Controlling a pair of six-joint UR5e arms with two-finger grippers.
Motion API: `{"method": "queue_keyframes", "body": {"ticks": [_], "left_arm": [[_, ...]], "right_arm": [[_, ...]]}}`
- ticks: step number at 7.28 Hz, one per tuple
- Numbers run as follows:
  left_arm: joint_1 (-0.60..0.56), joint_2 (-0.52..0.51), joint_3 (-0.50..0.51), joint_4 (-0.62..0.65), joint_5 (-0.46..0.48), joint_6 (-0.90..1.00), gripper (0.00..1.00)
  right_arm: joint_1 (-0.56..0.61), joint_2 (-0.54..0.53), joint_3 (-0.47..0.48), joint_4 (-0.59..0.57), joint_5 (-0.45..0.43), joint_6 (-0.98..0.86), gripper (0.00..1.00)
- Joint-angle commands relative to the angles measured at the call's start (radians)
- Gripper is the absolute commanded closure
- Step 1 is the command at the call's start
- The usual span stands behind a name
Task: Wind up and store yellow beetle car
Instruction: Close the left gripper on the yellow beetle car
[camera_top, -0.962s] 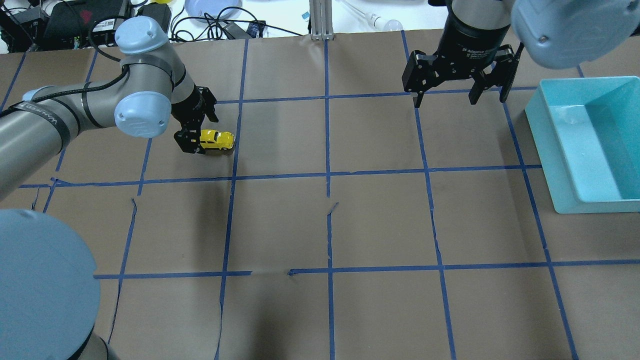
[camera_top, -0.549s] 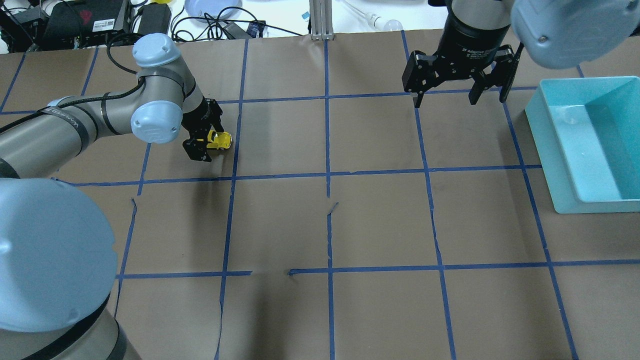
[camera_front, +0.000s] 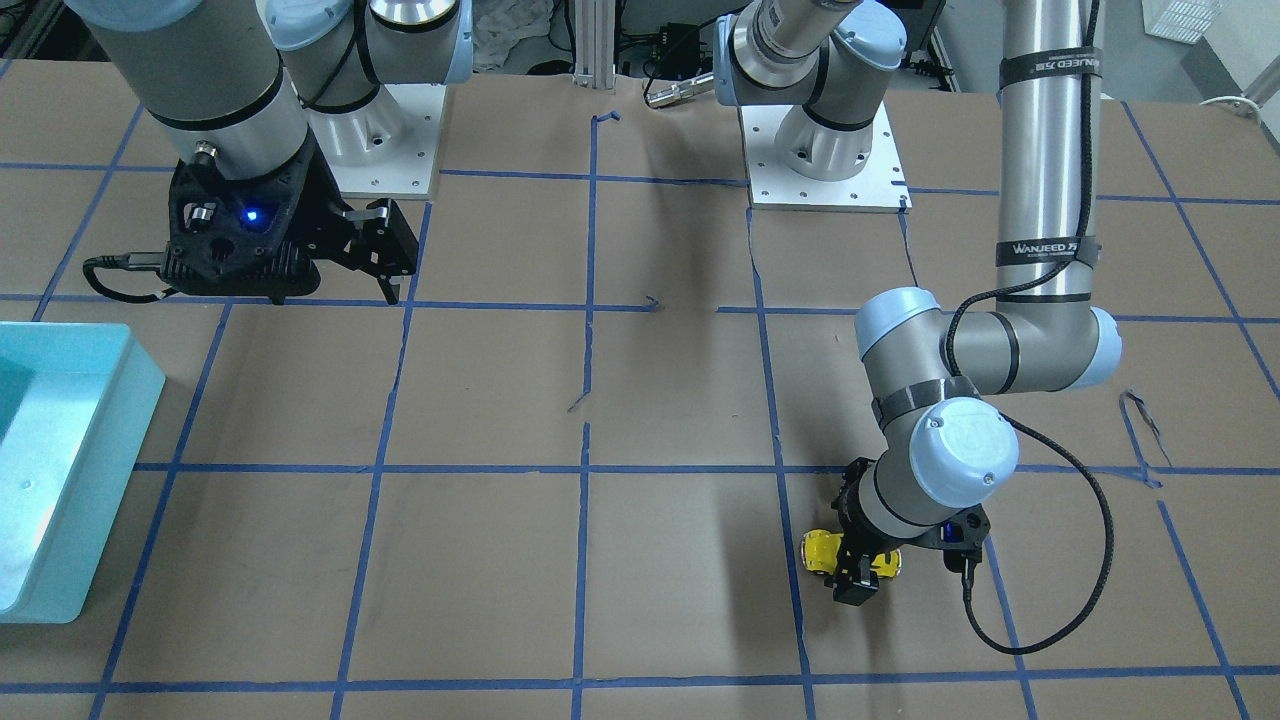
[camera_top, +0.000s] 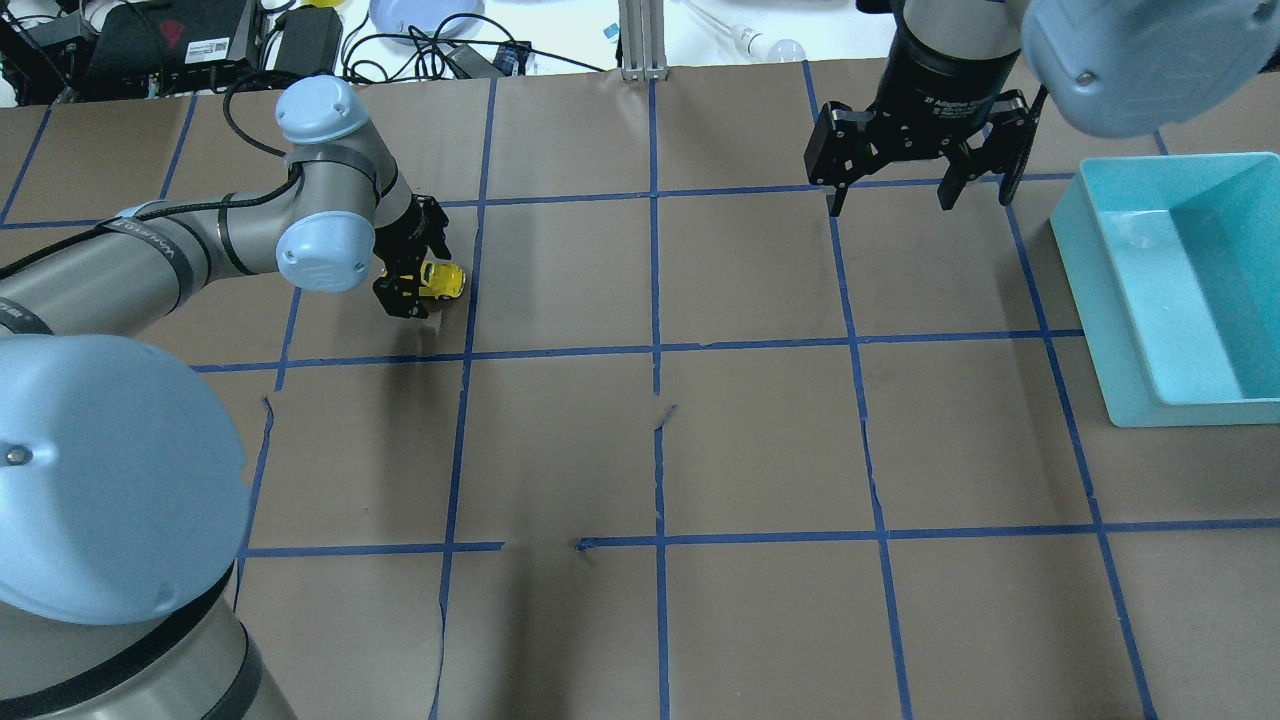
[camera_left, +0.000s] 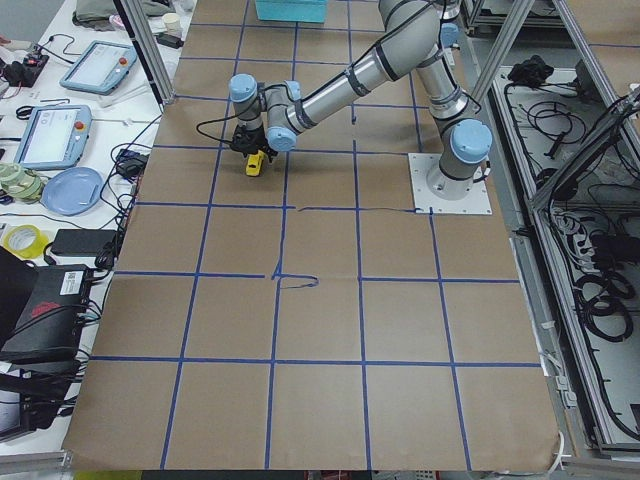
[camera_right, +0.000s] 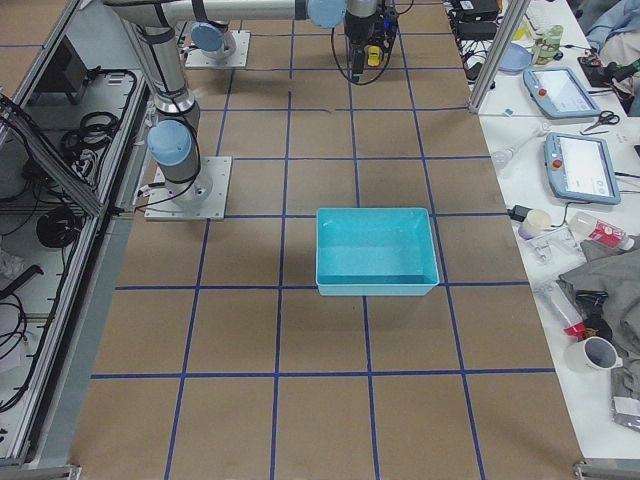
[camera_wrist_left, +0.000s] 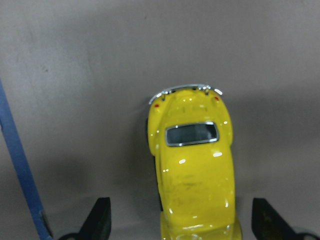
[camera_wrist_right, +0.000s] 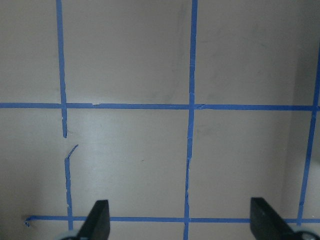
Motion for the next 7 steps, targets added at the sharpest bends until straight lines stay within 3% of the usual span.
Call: {"method": "queue_keyframes", "body": {"ticks": [1, 4, 5, 6, 7], "left_arm": [[0.009, 0.007, 0.01, 0.019, 0.002, -0.014, 0.12], [0.023, 0.016, 0.009, 0.018, 0.005, -0.015, 0.12], [0.023, 0.018, 0.006, 0.015, 0.004, -0.018, 0.42], [0.021, 0.016, 0.003, 0.012, -0.005, -0.018, 0.8], [0.021, 0.018, 0.003, 0.009, -0.013, -0.018, 1.0]], "right_arm": [[0.0, 0.0, 0.0, 0.0, 0.0, 0.0, 0.0], [0.0, 0.002, 0.0, 0.002, 0.001, 0.0, 0.0], [0.0, 0.002, 0.0, 0.002, 0.001, 0.0, 0.0], [0.0, 0.002, 0.002, 0.002, 0.001, 0.0, 0.0], [0.0, 0.002, 0.002, 0.002, 0.001, 0.002, 0.0]]}}
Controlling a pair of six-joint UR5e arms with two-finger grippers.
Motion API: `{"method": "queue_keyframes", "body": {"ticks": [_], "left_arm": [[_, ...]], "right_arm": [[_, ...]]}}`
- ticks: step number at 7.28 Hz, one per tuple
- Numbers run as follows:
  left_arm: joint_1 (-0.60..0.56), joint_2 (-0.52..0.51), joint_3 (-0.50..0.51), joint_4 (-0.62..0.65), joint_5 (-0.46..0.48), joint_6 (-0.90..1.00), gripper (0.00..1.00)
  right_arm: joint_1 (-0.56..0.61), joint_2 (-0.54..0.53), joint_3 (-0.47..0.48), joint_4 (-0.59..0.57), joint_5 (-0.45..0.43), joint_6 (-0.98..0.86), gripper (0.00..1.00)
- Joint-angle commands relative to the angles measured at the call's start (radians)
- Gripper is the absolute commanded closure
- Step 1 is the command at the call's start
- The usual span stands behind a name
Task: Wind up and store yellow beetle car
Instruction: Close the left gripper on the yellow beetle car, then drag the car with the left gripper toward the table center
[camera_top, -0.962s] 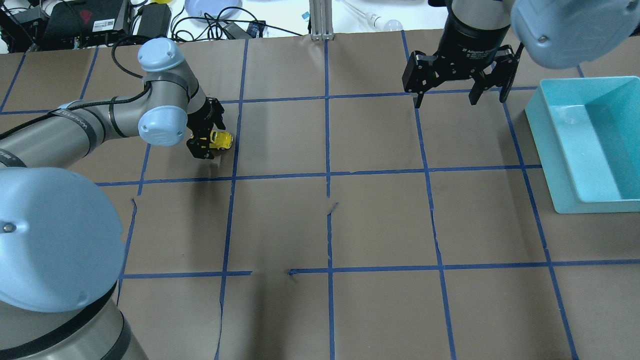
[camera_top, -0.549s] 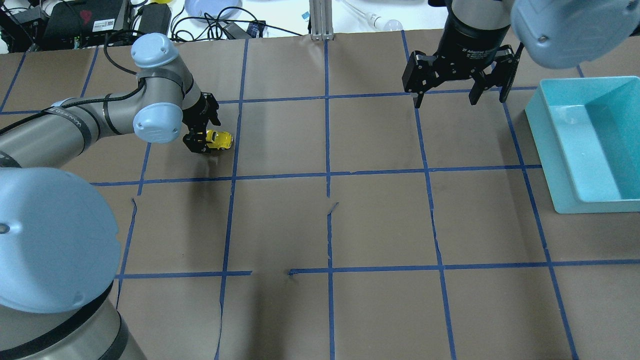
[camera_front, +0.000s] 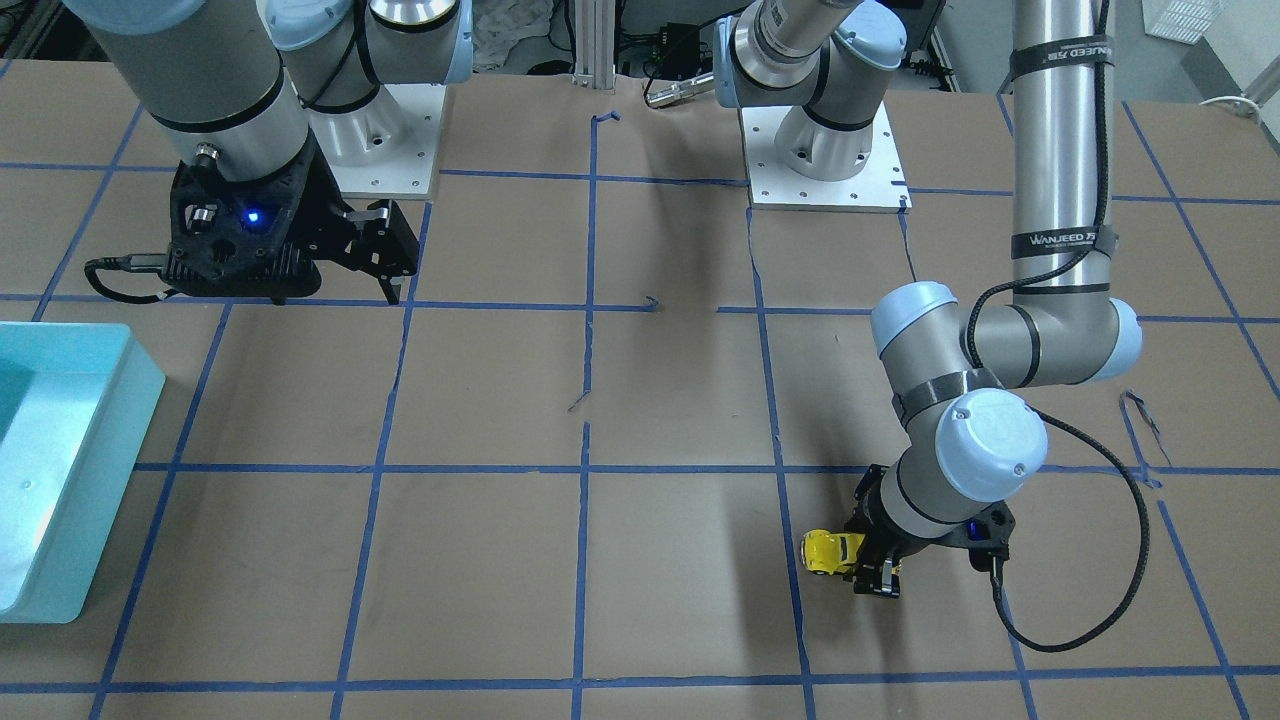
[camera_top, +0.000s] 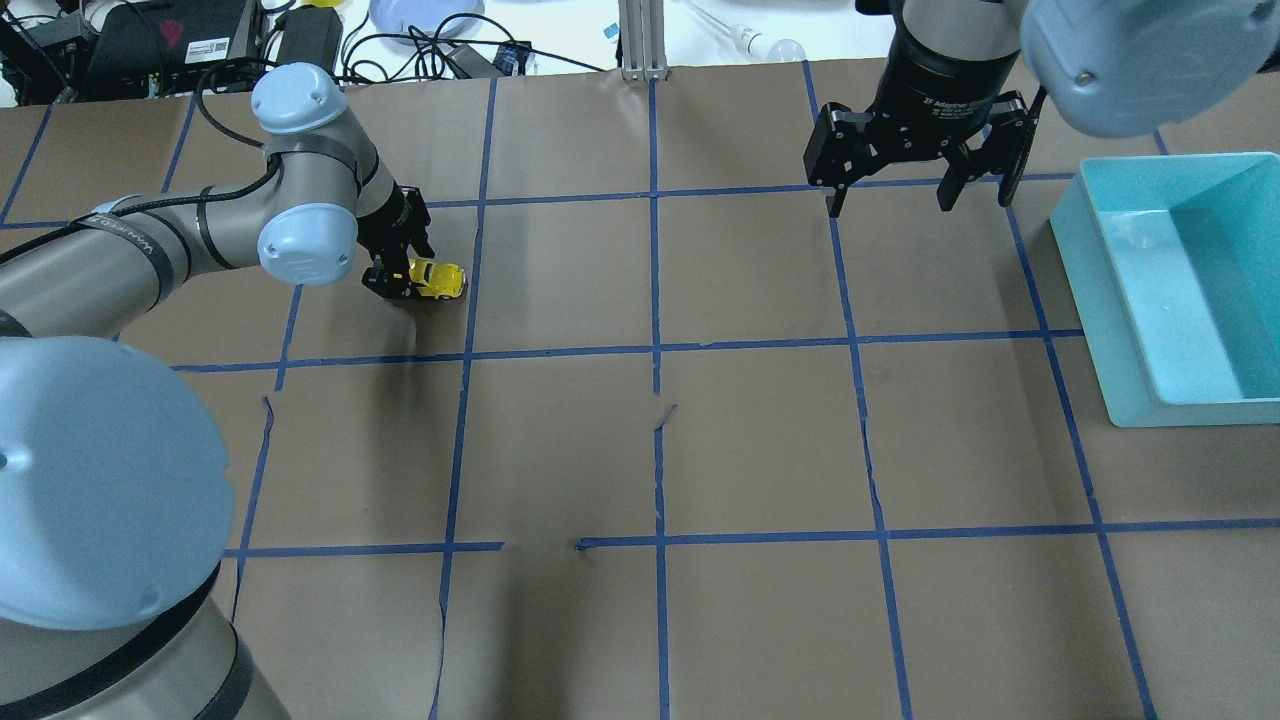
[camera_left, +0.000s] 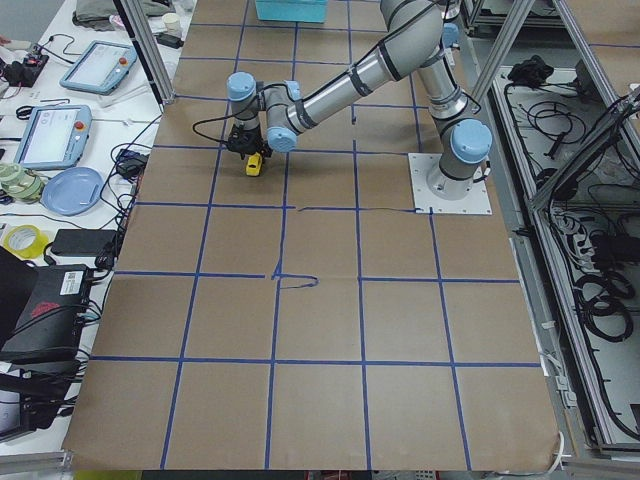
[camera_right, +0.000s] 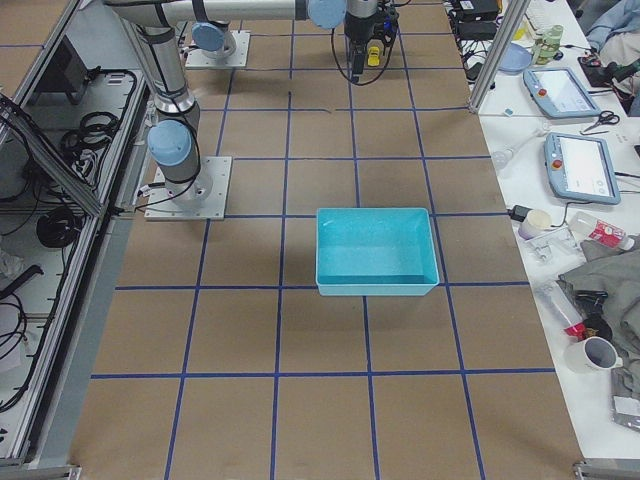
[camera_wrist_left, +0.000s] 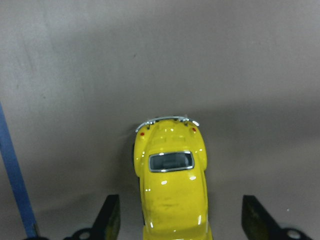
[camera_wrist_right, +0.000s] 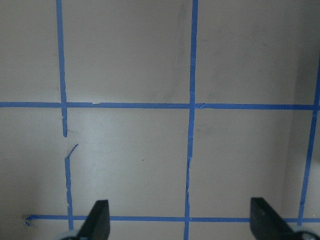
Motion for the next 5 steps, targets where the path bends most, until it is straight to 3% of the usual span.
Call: {"method": "queue_keyframes", "body": {"ticks": [1, 5], "left_arm": [[0.001, 0.002, 0.003, -0.004, -0.049, 0.0, 1.0], [-0.022, 0.03, 0.003, -0.013, -0.16, -0.123, 1.0]], "right_arm": [[0.0, 0.0, -0.001, 0.0, 0.002, 0.001, 0.0], [0.0, 0.0, 0.001, 0.0, 0.002, 0.003, 0.0]]}}
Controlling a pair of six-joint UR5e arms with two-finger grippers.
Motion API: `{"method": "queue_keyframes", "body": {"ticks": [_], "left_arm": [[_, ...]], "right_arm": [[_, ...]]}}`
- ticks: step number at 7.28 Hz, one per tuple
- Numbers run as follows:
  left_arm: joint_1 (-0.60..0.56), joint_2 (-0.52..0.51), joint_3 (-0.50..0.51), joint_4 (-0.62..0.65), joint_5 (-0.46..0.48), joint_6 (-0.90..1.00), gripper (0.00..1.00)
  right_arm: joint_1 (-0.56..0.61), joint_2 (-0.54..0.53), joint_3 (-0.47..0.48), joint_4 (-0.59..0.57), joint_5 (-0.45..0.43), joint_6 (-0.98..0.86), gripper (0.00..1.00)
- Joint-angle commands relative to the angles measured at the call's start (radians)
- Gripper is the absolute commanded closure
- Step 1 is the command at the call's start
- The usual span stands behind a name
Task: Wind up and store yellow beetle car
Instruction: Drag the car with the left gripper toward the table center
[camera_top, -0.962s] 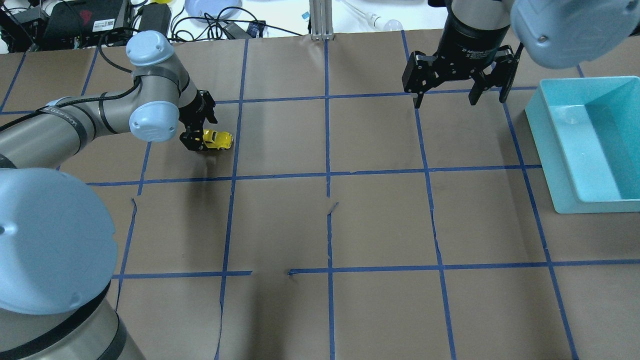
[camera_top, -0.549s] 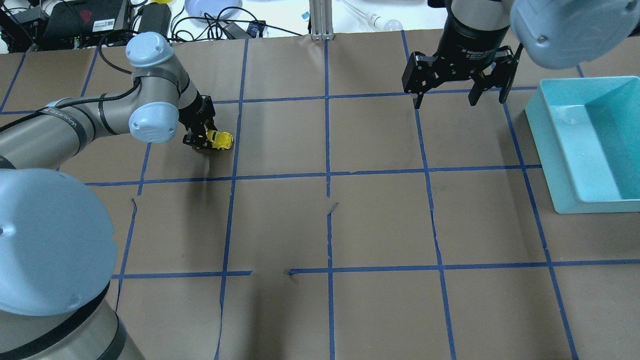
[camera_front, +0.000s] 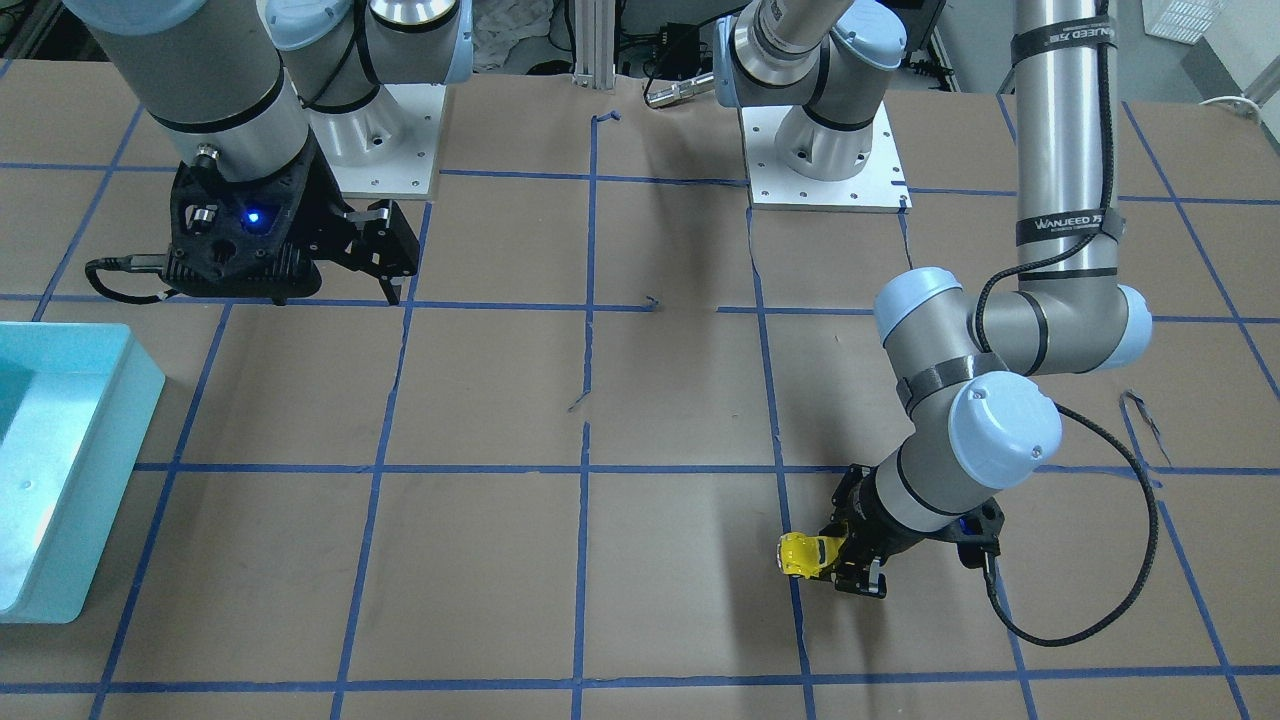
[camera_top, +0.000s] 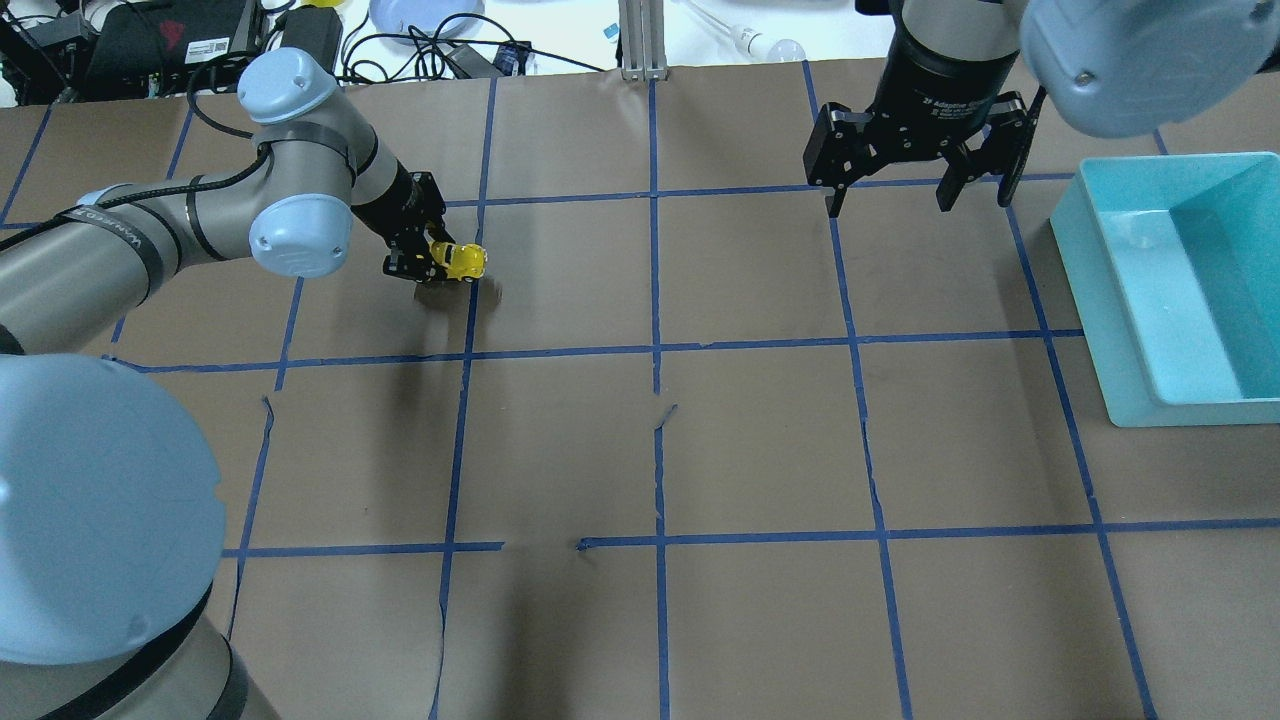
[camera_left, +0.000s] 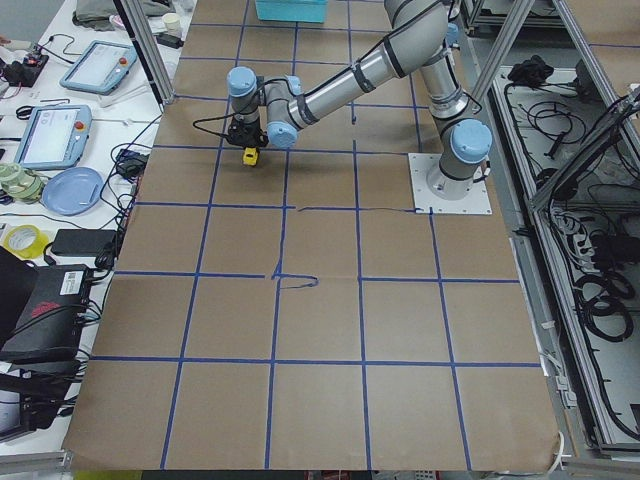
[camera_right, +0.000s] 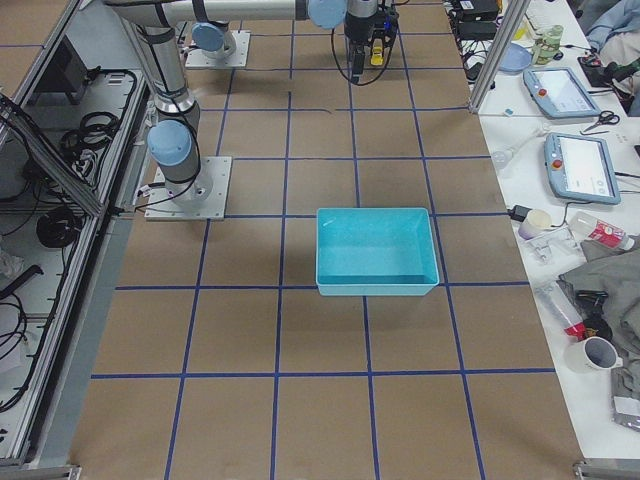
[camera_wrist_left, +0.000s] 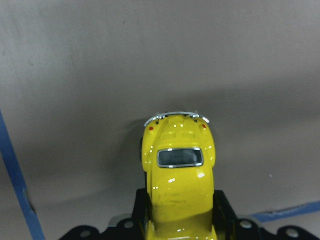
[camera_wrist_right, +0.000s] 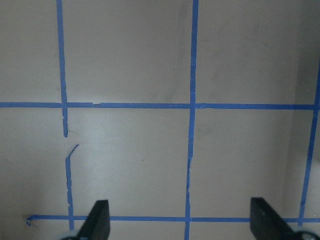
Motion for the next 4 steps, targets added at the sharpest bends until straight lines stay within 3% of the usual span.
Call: {"method": "queue_keyframes", "body": {"ticks": [1, 4], "left_arm": [[-0.015, -0.005, -0.004, -0.044, -0.065, -0.104, 1.0], [-0.006, -0.014, 0.003, -0.072, -0.077, -0.094, 1.0]], "right_arm": [[0.0, 0.0, 0.001, 0.0, 0.0, 0.0, 0.0], [0.0, 0.002, 0.001, 0.0, 0.0, 0.001, 0.0]]}}
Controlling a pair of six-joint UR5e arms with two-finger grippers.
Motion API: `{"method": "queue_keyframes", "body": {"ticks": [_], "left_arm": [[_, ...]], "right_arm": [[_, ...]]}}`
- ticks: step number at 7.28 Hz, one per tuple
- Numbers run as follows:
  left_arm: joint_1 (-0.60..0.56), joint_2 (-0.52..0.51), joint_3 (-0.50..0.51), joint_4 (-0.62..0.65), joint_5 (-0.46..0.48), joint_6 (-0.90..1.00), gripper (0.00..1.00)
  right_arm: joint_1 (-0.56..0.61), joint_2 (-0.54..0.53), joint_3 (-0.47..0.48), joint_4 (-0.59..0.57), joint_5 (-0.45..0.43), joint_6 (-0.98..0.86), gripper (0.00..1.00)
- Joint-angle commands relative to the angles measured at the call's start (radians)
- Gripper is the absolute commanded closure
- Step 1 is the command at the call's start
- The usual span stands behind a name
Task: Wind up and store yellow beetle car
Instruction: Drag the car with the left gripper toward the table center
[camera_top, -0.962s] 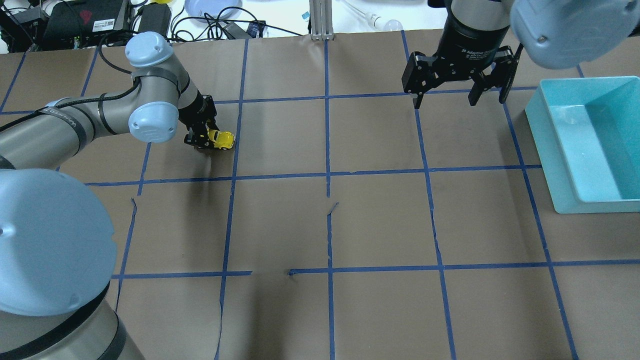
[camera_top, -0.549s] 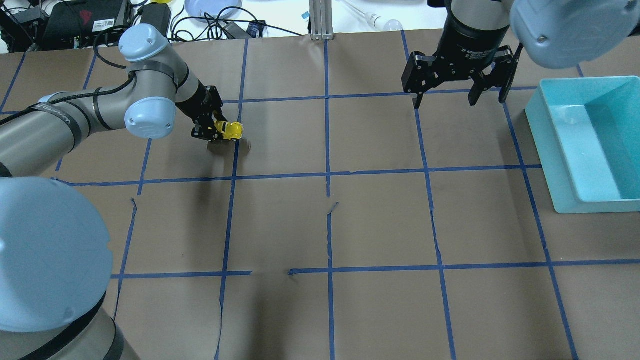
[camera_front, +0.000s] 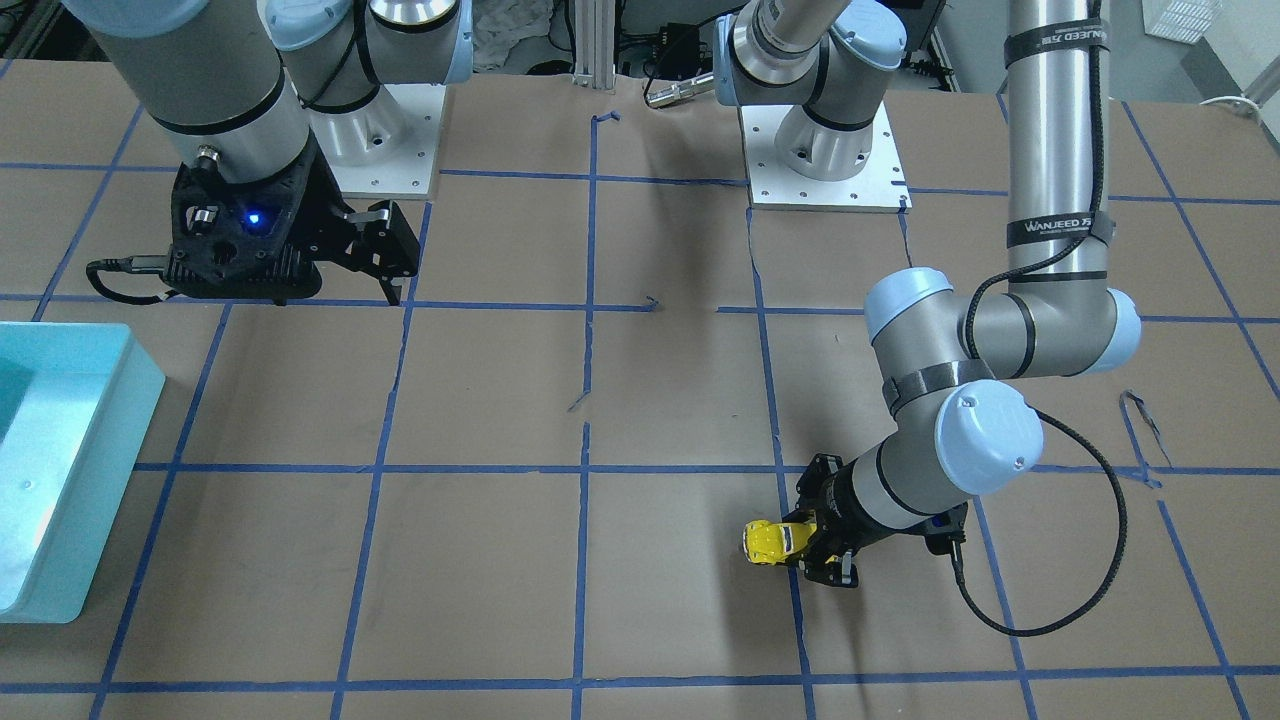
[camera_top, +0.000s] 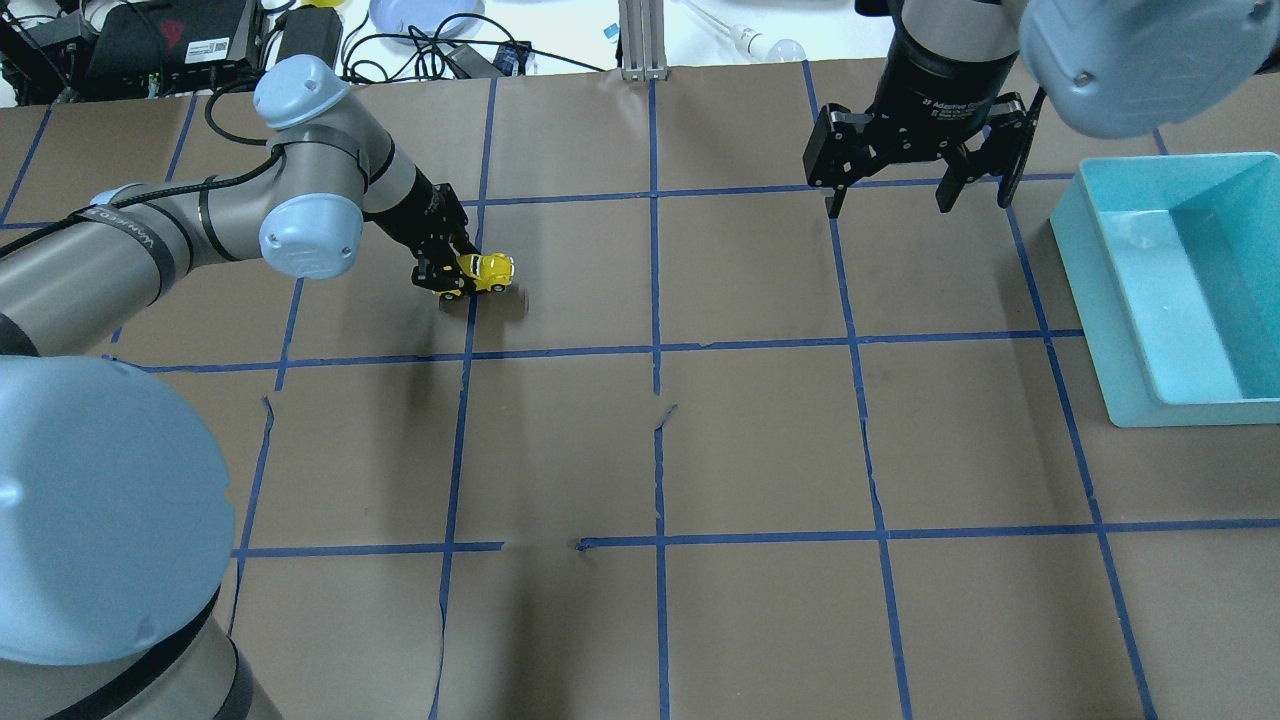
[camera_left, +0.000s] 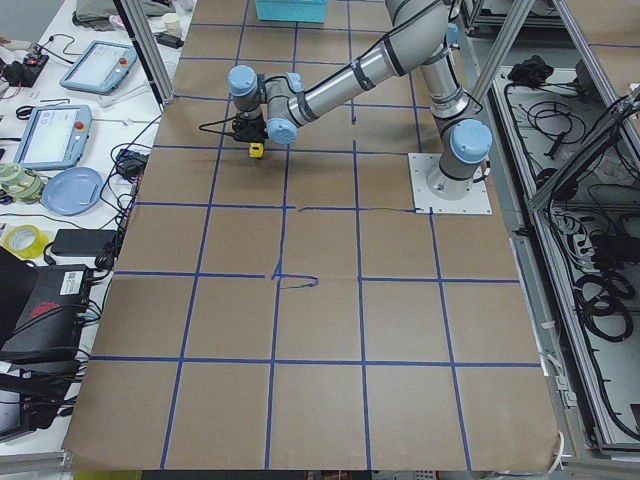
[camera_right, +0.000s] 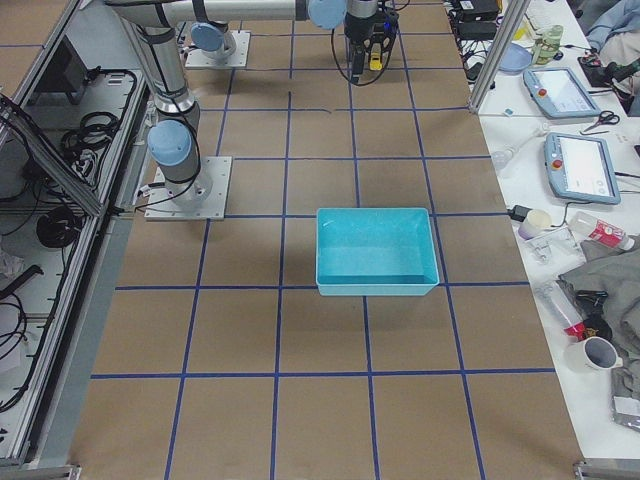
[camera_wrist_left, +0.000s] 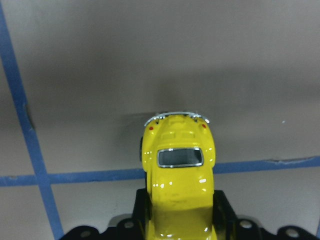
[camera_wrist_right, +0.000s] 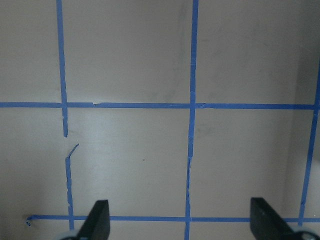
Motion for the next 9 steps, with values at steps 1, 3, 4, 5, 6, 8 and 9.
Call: {"method": "queue_keyframes", "body": {"ticks": [1, 3, 4, 5, 6, 8, 9], "left_arm": [[0.004, -0.009, 0.002, -0.005, -0.003, 0.008, 1.0], [0.007, -0.014, 0.001, -0.005, -0.003, 0.012, 1.0], [0.013, -0.018, 0.001, -0.005, 0.0, 0.017, 1.0], [0.024, -0.018, 0.005, -0.02, 0.004, 0.059, 1.0], [0.056, -0.018, 0.012, -0.06, 0.003, 0.093, 1.0], [0.093, -0.014, 0.009, -0.071, 0.004, 0.149, 1.0], [0.102, -0.014, 0.009, -0.071, 0.004, 0.172, 1.0]], "right_arm": [[0.0, 0.0, 0.0, 0.0, 0.0, 0.0, 0.0], [0.0, 0.0, 0.0, 0.002, 0.0, 0.0, 0.0], [0.0, 0.0, 0.0, 0.0, 0.0, 0.0, 0.0], [0.0, 0.0, 0.0, 0.002, 0.0, 0.0, 0.0], [0.0, 0.0, 0.0, 0.0, 0.0, 0.002, 0.0], [0.0, 0.0, 0.0, 0.0, 0.0, 0.002, 0.0], [0.0, 0.0, 0.0, 0.0, 0.0, 0.002, 0.0]]}}
